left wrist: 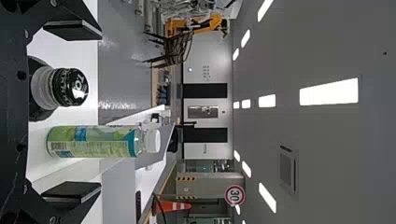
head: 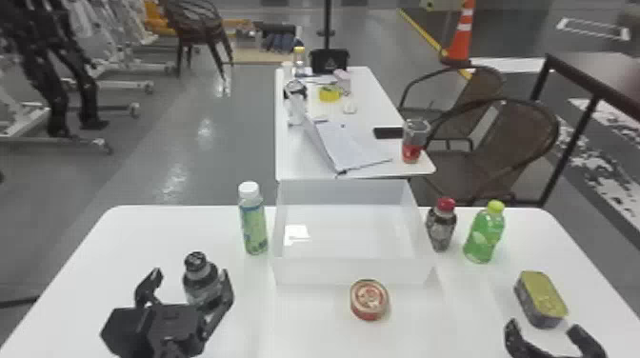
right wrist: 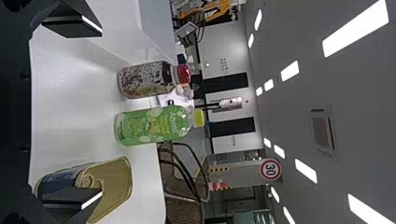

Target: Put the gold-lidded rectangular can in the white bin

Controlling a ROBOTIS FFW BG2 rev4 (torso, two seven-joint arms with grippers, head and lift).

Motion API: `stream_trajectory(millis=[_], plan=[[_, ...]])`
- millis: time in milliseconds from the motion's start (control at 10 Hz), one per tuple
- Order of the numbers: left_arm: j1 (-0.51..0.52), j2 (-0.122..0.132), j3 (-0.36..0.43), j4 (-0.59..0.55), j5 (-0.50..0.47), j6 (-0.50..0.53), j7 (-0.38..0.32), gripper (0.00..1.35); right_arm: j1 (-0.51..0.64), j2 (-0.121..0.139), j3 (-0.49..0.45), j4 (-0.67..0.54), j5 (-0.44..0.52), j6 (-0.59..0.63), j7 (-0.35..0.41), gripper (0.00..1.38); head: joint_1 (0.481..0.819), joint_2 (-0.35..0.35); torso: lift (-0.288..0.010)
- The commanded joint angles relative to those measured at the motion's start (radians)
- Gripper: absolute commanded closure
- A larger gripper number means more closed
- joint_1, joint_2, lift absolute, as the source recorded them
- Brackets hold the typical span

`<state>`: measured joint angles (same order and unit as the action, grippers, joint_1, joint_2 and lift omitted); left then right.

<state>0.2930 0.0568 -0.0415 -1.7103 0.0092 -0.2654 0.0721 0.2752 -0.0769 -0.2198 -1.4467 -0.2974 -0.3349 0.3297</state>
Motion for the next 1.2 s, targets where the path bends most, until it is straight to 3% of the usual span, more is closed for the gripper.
stream_trajectory(millis=[0, 200, 500, 1100], plan=[[0.002, -0.002, 0.0, 0.001, 0.003, 0.0, -0.001, 0.16, -0.008, -0.004, -0.023, 0.031, 0.003, -0.001, 0.018, 0.1, 0.549, 0.0, -0.1], [0.005, -0.011, 0.006, 0.003, 0.0, 0.0, 0.0, 0.16, -0.039, -0.018, -0.039, 0.082, -0.005, 0.001, 0.066, 0.1, 0.549, 0.0, -0.1], [0.005, -0.009, 0.006, 0.006, 0.0, 0.002, -0.001, 0.16, -0.065, -0.073, -0.041, 0.129, -0.025, 0.019, 0.101, 0.1, 0.549, 0.0, -0.1], [0.009, -0.038, 0.031, 0.008, -0.012, 0.0, -0.029, 0.16, -0.087, -0.067, -0.119, 0.198, -0.002, 0.019, 0.1, 0.16, 0.549, 0.0, -0.1]])
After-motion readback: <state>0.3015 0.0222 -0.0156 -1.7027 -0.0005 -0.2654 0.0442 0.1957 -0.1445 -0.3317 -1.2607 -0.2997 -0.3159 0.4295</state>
